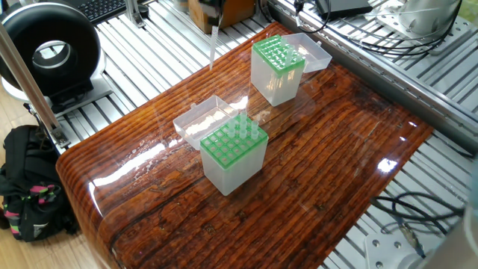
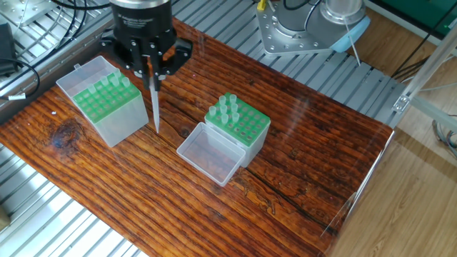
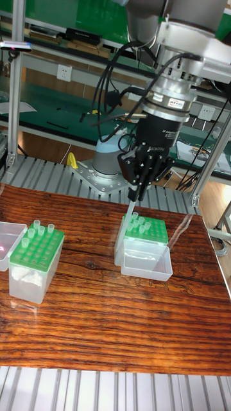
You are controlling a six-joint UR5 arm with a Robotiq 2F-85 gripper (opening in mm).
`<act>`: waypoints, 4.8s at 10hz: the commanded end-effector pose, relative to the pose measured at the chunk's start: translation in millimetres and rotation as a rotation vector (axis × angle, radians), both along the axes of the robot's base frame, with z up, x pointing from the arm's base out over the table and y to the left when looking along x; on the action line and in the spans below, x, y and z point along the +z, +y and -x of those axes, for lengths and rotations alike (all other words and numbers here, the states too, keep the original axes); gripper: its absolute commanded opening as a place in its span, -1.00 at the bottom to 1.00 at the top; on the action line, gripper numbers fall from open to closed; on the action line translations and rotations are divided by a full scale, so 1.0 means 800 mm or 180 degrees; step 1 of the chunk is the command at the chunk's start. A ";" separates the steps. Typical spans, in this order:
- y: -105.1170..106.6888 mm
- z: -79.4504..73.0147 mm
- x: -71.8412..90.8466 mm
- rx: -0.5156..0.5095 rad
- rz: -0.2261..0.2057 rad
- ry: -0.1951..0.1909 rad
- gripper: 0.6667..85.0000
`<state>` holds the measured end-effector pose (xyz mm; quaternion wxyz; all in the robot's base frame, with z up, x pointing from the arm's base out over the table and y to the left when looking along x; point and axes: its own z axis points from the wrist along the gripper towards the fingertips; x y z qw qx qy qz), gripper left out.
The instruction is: Transfer all large pipette tips from one holder to another
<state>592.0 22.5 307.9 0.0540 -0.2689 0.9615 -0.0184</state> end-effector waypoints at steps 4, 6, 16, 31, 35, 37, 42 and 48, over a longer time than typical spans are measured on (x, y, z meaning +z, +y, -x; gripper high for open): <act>-0.084 -0.096 0.021 0.0810 -0.0246 0.0221 -0.86; -0.097 -0.085 0.013 0.0846 -0.0035 0.0218 -0.86; -0.176 -0.057 0.006 0.1556 0.0138 0.0093 -0.86; -0.158 -0.059 0.006 0.0723 -0.0120 0.0058 -0.79; -0.186 -0.070 0.007 -0.0498 -0.0057 0.0074 -0.87; -0.207 -0.062 0.003 -0.0767 -0.0085 0.0154 -0.92; -0.227 -0.032 -0.003 -0.1376 -0.0276 0.0316 -0.88; -0.249 -0.039 -0.016 -0.1489 -0.0108 0.0412 -0.92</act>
